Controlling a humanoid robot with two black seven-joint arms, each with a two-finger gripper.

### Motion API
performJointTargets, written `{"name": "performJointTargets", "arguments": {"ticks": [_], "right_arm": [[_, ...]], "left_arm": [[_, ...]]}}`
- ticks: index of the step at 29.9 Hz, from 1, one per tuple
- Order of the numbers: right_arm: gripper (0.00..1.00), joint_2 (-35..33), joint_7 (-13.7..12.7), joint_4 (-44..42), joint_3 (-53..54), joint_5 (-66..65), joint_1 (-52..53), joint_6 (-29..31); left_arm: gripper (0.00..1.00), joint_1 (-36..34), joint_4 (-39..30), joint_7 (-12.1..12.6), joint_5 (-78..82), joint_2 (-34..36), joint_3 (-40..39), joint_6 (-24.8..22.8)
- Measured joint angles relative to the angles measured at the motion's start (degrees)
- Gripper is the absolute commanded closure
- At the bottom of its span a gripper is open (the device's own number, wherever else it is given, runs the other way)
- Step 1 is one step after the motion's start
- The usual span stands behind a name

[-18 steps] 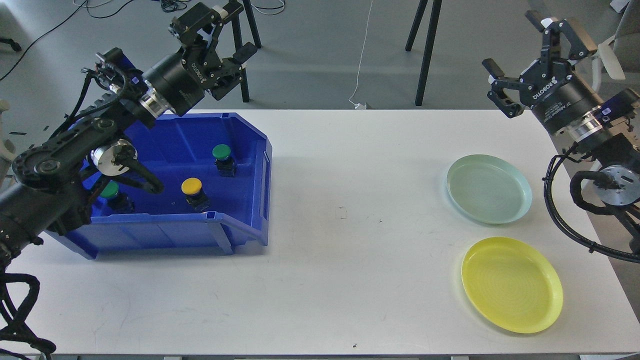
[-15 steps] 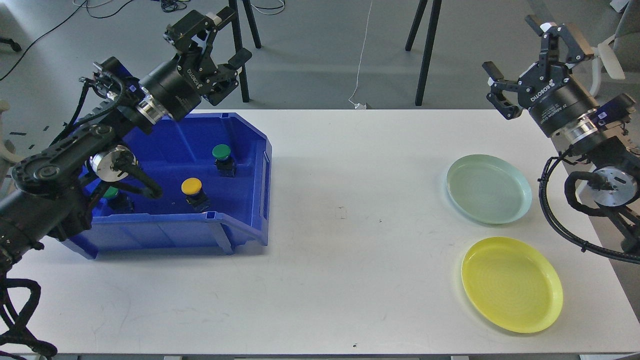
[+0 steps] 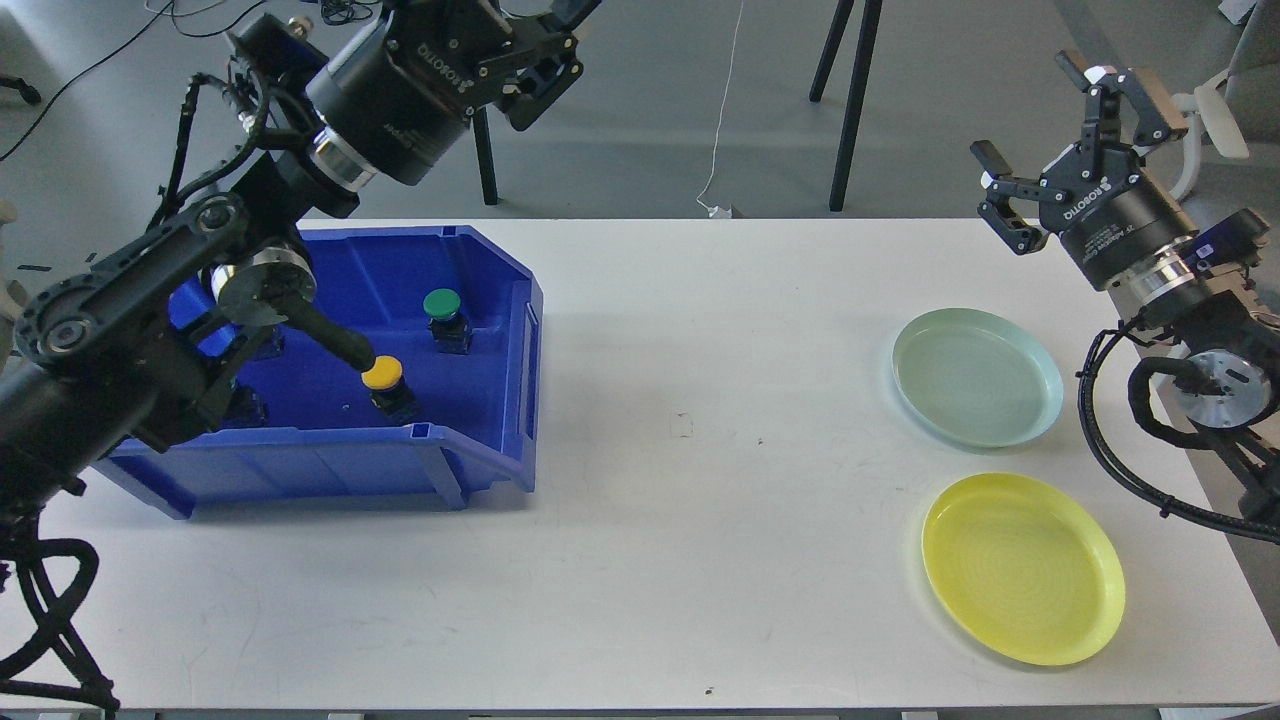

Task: Pass button and place on color plate
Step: 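Move the left gripper down into the blue bin toward the yellow button, then grasp the yellow button in the bin with the left gripper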

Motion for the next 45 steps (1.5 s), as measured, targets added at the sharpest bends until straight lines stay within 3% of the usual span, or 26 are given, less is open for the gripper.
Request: {"name": "performJointTargets", "arguments": {"ticks": [3, 12, 15, 18, 22, 28, 45], "right_arm": [[0.01, -0.6, 0.0, -0.1, 0.5, 0.0, -0.6, 0.0], [0.01, -0.6, 0.0, -1.7, 2.0, 0.0, -2.6, 0.0], [0.01, -0.3, 0.0, -1.8, 2.1, 0.0, -3.1, 0.0], [0.01, -0.3, 0.0, -1.8, 2.1, 0.0, -3.3, 0.0], [0.01, -0.2, 0.0, -1.8, 2.1, 0.0, -3.9, 0.0], [0.01, -0.2, 0.0, -1.8, 2.2, 0.0, -4.6, 0.0], [0.01, -0.4, 0.0, -1.8, 2.2, 0.0, -5.3, 0.0]], "left_arm": [[0.14, -8.5, -3.1, 0.0, 3.1, 4.7, 12.0, 0.0], [0.14, -40.4, -2.8, 0.0, 21.0, 16.5, 55.8, 1.8], [0.14, -46.4, -0.8, 0.0, 27.5, 16.4, 67.0, 1.8], [0.15, -48.0, 1.2, 0.0, 34.5, 14.9, 74.2, 2.0], [0.14, -46.3, 8.0, 0.0, 38.6, 11.6, 78.8, 2.3], [0.15, -37.9, 19.6, 0.0, 39.3, 6.5, 80.1, 4.1], [0.15, -32.4, 24.8, 0.0, 39.3, 5.4, 79.6, 4.3]]}}
